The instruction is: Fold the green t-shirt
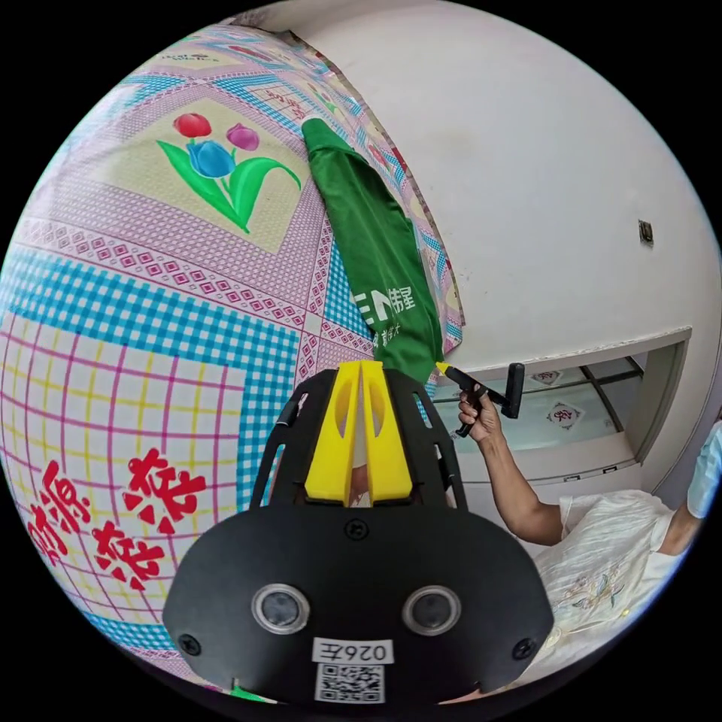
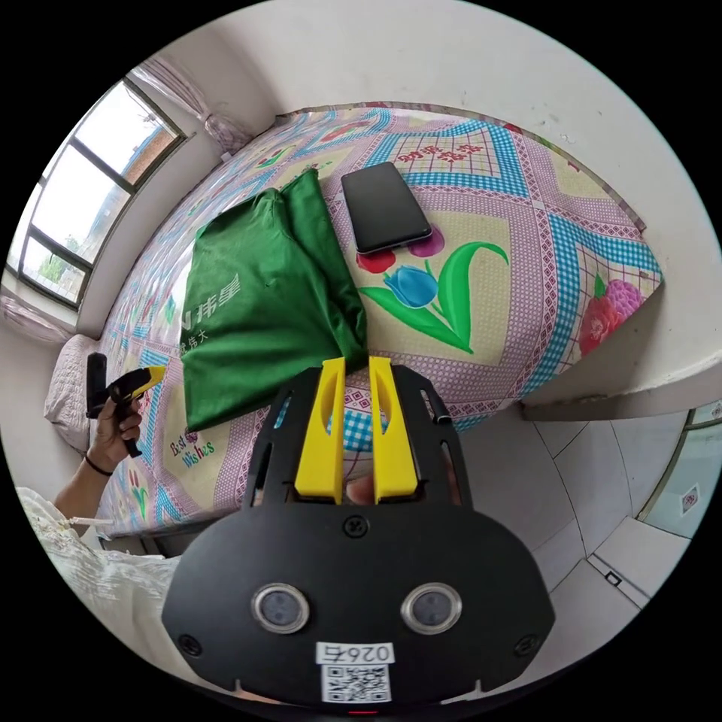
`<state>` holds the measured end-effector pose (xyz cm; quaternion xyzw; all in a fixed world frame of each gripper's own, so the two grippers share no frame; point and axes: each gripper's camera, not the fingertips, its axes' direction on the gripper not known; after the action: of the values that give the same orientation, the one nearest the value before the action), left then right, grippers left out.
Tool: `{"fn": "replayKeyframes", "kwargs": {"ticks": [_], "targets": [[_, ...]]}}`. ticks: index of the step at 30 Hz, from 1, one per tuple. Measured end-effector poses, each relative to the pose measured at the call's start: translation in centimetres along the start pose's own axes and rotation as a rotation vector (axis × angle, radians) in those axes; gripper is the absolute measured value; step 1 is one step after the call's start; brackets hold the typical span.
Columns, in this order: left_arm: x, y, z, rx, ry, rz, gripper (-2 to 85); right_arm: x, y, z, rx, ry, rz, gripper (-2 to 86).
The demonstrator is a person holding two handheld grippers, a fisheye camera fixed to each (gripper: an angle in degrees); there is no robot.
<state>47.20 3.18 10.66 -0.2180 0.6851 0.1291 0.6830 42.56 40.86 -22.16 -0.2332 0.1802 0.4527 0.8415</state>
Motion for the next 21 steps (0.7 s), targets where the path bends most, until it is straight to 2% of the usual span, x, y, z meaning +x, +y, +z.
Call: {"fn": "replayKeyframes", "kwargs": {"ticks": [3,6,9,11,14,16,19,21], "targets": [[1.7,3.1,-3.4,0.048,-0.05,0.025,-1.0,-0.6,1.9,-0.8,0.005,0.034,0.026,-0.3],[5.3,7.1,-9.1,0.188,-0.178,0.094,-1.0,-2.0,4.3,-2.2,0.046,0.051,0.05,-1.1],[11.7,12.3,-15.8,0.357,-0.492,0.257,-1.0,-4.3,6.9,-3.6,0.089,0.044,0.053,-1.4],[16.9,16.9,-20.2,0.478,-0.794,0.376,-0.9,-6.6,9.3,-4.9,0.137,0.036,0.047,-1.4],[21.0,22.6,-24.2,0.614,-1.13,0.445,-0.4,-9.8,12.7,-6.4,0.217,-0.02,0.048,-1.1],[22.4,25.9,-26.7,0.685,-1.202,0.422,0.7,-12.2,15.0,-7.0,0.254,-0.063,0.037,-1.0],[23.5,31.0,-31.9,0.743,-1.028,0.315,2.2,-17.0,18.5,-7.5,0.302,-0.119,-0.025,-0.9],[24.0,34.2,-34.8,0.775,-0.93,0.256,-0.1,-19.9,20.4,-7.8,0.323,-0.15,-0.07,-0.9]]}}
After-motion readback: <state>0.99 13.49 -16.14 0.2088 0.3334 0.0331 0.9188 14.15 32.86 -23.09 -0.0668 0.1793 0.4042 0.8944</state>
